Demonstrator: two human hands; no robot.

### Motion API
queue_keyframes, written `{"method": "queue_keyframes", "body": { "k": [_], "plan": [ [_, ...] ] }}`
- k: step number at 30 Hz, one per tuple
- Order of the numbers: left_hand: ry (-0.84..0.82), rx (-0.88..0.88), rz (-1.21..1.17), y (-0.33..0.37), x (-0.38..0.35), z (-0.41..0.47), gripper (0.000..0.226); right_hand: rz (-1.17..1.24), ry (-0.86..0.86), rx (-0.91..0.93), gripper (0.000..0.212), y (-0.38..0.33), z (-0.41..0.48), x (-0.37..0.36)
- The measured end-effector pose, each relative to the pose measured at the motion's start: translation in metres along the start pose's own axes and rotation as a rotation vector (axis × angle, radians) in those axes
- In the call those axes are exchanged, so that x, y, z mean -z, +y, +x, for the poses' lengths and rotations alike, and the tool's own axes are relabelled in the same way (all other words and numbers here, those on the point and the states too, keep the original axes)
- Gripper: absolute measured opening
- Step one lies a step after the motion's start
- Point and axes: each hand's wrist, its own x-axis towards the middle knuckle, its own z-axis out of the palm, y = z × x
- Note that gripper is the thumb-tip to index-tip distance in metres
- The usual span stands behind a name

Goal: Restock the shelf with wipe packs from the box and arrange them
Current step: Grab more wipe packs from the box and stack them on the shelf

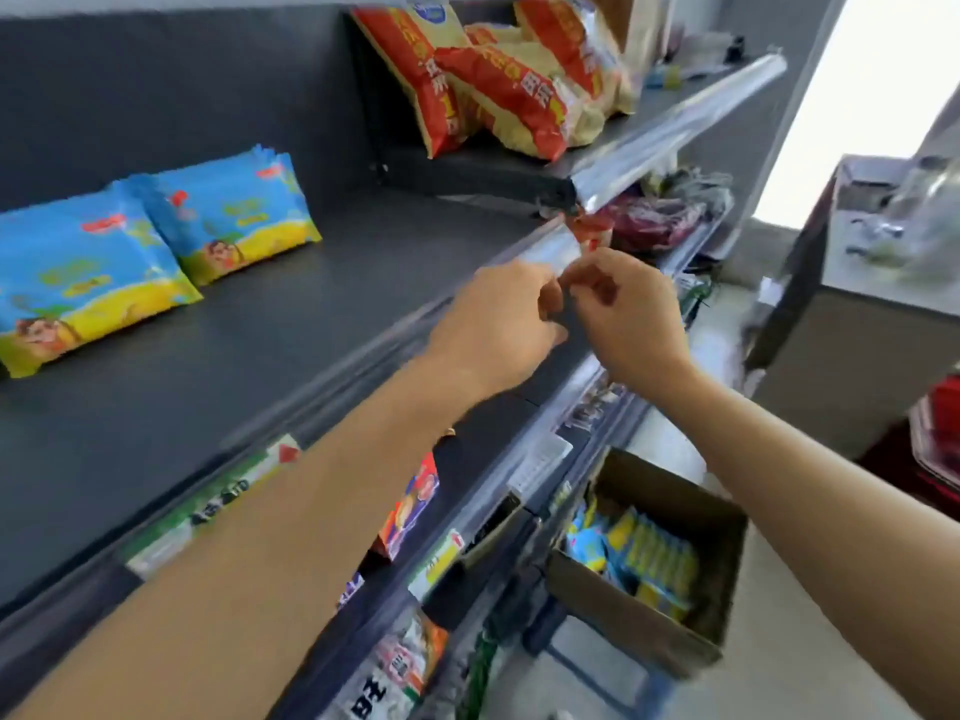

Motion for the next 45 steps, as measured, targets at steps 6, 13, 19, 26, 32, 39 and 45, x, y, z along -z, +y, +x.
{"method": "queue_keyframes", "body": {
  "k": [6, 13, 19, 26, 32, 39, 45],
  "plan": [
    [-0.396, 0.045, -0.033, 0.014, -0.125, 0.029, 0.018, -0.152, -0.100, -0.286, 0.018, 0.125, -0.057, 0.023],
    [-0.658, 0.238, -0.019, -0.013, -0.261, 0.056, 0.014, -0.289, -0.450, -0.567, 0.027, 0.252, -0.094, 0.017],
    [-0.720, 0.363, 0.108, -0.057, -0.357, 0.066, 0.019, -0.320, -0.700, -0.619, 0.032, 0.342, -0.102, -0.021],
    [-0.826, 0.384, 0.301, -0.110, -0.452, 0.054, 0.023, -0.355, -1.015, -0.620, 0.044, 0.426, -0.134, -0.102],
    [-0.910, 0.247, 0.540, -0.135, -0.508, 0.043, 0.032, -0.386, -1.211, -0.609, 0.042, 0.467, -0.150, -0.158],
    [-0.912, 0.036, 0.733, -0.154, -0.550, 0.048, 0.035, -0.391, -1.295, -0.686, 0.039, 0.480, -0.151, -0.199],
    [-0.893, 0.085, 0.744, -0.154, -0.557, 0.049, 0.031, -0.391, -1.232, -0.764, 0.037, 0.486, -0.142, -0.209]
  ]
}}
